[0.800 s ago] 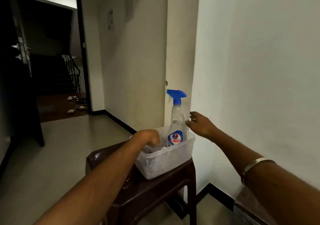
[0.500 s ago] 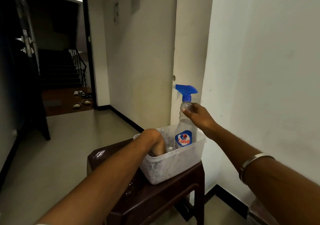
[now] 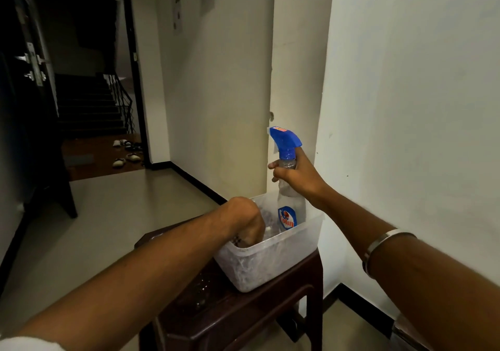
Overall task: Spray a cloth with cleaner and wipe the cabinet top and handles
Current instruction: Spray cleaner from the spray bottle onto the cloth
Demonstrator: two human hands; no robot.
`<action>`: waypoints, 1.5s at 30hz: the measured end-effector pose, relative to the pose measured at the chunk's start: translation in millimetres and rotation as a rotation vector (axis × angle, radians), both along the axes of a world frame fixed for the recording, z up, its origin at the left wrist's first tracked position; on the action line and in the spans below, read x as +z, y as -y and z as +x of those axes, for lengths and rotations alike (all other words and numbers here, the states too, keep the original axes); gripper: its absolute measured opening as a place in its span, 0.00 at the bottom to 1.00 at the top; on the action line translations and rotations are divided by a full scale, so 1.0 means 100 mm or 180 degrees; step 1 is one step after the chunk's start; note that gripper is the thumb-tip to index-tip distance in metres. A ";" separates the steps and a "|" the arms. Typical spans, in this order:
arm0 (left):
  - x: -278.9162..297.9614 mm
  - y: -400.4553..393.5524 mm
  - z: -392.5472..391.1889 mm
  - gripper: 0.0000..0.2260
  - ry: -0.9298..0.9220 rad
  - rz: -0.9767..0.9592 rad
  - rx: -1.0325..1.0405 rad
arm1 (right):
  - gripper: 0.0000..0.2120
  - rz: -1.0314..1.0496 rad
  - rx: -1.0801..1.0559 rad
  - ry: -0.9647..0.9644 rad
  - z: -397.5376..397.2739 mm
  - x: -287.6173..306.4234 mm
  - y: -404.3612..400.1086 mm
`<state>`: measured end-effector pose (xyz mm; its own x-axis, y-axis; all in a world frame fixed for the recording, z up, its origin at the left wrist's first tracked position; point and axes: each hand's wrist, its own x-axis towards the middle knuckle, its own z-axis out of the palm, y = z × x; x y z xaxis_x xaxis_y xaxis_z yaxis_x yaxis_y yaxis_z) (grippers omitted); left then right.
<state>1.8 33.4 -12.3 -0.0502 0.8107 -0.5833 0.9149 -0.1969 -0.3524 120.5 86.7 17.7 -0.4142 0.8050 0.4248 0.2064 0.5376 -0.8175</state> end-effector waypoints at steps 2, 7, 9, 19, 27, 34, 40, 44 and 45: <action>0.03 0.02 0.01 0.25 0.0237 -0.0166 -0.0044 | 0.24 0.0081 0.0133 -0.0034 -0.02 0.00 0.02; -0.01 0.04 0.04 0.24 0.0241 -0.0071 -0.0077 | 0.18 0.0181 0.0248 -0.0228 -0.02 -0.03 0.03; 0.02 0.06 0.02 0.20 0.0308 0.0013 -0.0185 | 0.16 0.0268 0.0153 -0.0343 -0.01 -0.03 0.04; 0.36 0.20 -0.39 0.24 0.3148 0.1369 0.0588 | 0.15 0.0777 -0.0375 -0.1243 0.19 0.74 0.20; 0.39 0.29 -0.30 0.19 0.5152 0.2688 0.1237 | 0.12 0.1010 -0.0416 -0.1199 0.49 1.51 0.62; 0.29 0.39 -0.05 0.19 0.6784 0.2805 0.2304 | 0.12 0.0727 -0.0211 -0.0729 0.66 1.36 0.98; 0.32 0.53 0.29 0.21 0.8530 0.2098 0.3415 | 0.09 0.0335 -0.0235 -0.0044 0.74 0.91 1.14; 0.31 0.64 0.40 0.20 0.8714 0.1834 0.3351 | 0.09 0.0267 -0.0254 0.0257 0.78 0.72 1.20; 0.28 0.64 0.40 0.20 0.8763 0.1795 0.3284 | 0.09 0.0243 -0.0260 0.0301 0.79 0.70 1.21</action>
<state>41.6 -30.3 15.7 -0.2707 0.9606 -0.0627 -0.7601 -0.1733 0.6263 199.2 -34.1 87.5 -0.3899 0.8044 0.4484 0.3261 0.5759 -0.7497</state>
